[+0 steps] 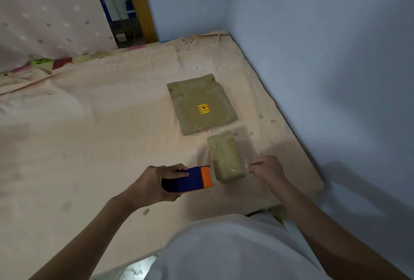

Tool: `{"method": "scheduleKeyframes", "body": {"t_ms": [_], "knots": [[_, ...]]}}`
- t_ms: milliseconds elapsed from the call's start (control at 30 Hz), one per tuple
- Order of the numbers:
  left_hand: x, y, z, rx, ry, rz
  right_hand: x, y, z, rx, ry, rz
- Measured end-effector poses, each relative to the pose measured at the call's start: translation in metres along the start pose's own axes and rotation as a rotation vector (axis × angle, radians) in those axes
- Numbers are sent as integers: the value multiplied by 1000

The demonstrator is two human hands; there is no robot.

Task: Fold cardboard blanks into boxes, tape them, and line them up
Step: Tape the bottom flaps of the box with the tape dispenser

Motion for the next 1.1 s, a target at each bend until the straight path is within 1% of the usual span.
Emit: {"method": "scheduleKeyframes", "body": {"t_ms": [200, 367, 633, 1100], "knots": [[-5, -5, 5, -8, 6, -2, 2, -2, 1, -20, 19, 18], [-9, -9, 3, -20, 29, 14, 1, -2, 2, 27, 47, 73], [-18, -15, -2, -79, 39, -28, 2, -6, 1, 42, 56, 102], [-19, -36, -28, -184, 82, -88, 8, -8, -8, 35, -11, 192]]}}
Point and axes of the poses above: each hand's wrist, its own z-axis away from the middle knuckle, its own y-axis out of the back of the hand, x = y × z, the point moved 5 cm from there along -z, towards the middle knuckle, and after that the axes turned 3 degrees about -y, right-handed, at the moved point
